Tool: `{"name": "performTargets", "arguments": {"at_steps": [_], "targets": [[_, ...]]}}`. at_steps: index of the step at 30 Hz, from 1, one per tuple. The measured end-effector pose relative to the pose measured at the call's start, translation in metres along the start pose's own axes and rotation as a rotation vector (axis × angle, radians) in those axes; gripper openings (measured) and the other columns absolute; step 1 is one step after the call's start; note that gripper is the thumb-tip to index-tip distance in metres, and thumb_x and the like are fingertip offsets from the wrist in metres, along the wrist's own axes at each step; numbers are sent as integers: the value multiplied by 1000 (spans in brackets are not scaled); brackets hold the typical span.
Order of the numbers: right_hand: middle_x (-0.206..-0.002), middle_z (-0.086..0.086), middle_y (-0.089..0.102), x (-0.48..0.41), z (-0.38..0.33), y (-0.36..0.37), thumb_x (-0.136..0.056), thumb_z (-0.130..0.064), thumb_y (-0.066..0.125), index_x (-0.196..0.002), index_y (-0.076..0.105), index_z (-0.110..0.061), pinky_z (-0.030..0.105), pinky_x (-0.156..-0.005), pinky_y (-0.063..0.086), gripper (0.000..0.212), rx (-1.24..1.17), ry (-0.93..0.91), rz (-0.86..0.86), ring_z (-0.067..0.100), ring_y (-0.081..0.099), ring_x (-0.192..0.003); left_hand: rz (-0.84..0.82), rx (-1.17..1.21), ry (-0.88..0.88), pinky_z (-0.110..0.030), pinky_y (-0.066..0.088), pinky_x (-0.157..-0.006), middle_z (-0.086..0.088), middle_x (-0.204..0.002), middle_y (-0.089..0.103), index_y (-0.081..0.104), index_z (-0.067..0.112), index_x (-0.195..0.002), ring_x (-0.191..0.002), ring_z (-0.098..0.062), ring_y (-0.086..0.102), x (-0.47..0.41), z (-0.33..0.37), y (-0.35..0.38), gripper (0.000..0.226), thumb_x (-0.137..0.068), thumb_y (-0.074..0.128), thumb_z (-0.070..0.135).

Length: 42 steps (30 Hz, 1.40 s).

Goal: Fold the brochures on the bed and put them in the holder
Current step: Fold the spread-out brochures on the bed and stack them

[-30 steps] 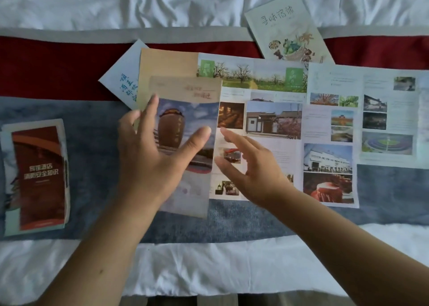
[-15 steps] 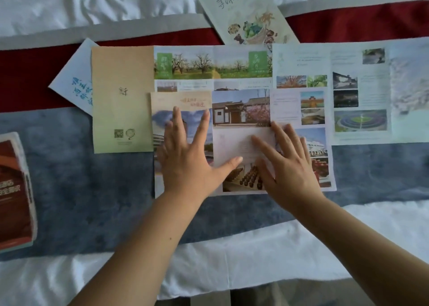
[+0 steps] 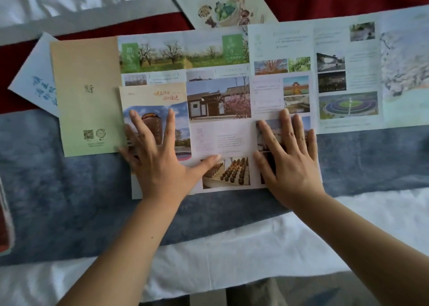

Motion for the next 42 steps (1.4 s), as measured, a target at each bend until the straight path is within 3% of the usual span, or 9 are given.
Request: {"name": "performTargets", "arguments": {"at_steps": [5,9,12,17,22,28,33,36,42], "targets": [[-173,3,-15,-2,-6,0,-105,-63,22,-164,1,-40,48,-128,-6,67,-112,35,17,21,-18,-158,123,170,76,-73,22,-116,-34,-164,-14,21,27,-164,-156,-46,-7,3,5,-19,125,-66,60,94],[-173,2,-11,-6,-16,-2,-108,-49,19,-164,9,-39,38,-127,-12,58,-226,74,7,18,-16,-158,80,283,128,-65,34,-116,-28,-165,-22,17,28,-164,-157,-42,-6,5,17,-24,128,-64,69,88],[-173,-1,-12,-9,-21,-1,-108,-44,21,-165,6,-38,33,-125,-15,58,-226,28,-21,15,-17,-158,46,239,22,-68,24,-119,-21,-167,-24,11,38,-164,-157,-39,-9,1,11,-24,125,-63,65,91],[-173,0,-15,-9,-13,-1,-108,-47,36,-165,4,-37,41,-127,-1,66,-205,-13,-5,17,-21,-157,16,193,-303,-71,13,-119,-11,-170,-20,6,44,-161,-157,-37,-13,-4,-41,-26,125,-58,41,105],[-172,0,-19,-8,-24,4,-106,-57,24,-165,-5,-33,33,-124,-12,71,-164,-1,-28,14,-25,-155,5,211,-246,-69,18,-117,-7,-172,-10,7,43,-160,-157,-40,-7,3,-38,-24,120,-62,41,104],[-171,-1,-19,-5,-53,5,-105,-58,35,-165,-4,-34,22,-117,-22,76,-236,-49,-88,10,-28,-154,-67,323,-245,-68,16,-119,-3,-173,-6,2,47,-159,-158,-33,-5,8,-19,-29,128,-54,45,106],[-172,-5,-17,-4,-50,-3,-95,-56,45,-165,12,-30,42,-121,13,81,-296,-2,-89,10,-26,-153,-115,521,-229,-67,13,-123,10,-171,-11,-3,56,-156,-159,-18,-8,16,9,-36,130,-49,54,104],[-172,0,-18,-2,-37,-10,-95,-59,52,-161,27,-28,45,-116,18,77,-292,56,-61,21,-21,-157,-138,557,-195,-66,21,-121,11,-172,0,0,54,-157,-159,-18,3,18,23,-37,130,-52,64,96],[-166,4,35,-5,-11,-27,-97,-10,65,-150,52,-14,45,-119,36,54,-421,5,28,22,25,-156,-156,638,-112,-63,25,-121,11,-168,19,12,52,-158,-157,-15,14,21,48,-32,112,-66,70,80]]}}
Point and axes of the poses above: each hand's wrist, its own x-axis away from the middle knuckle, its own y-axis out of the palm, z = x × y, the point moved 7 cm from there along -x, towards the middle knuckle
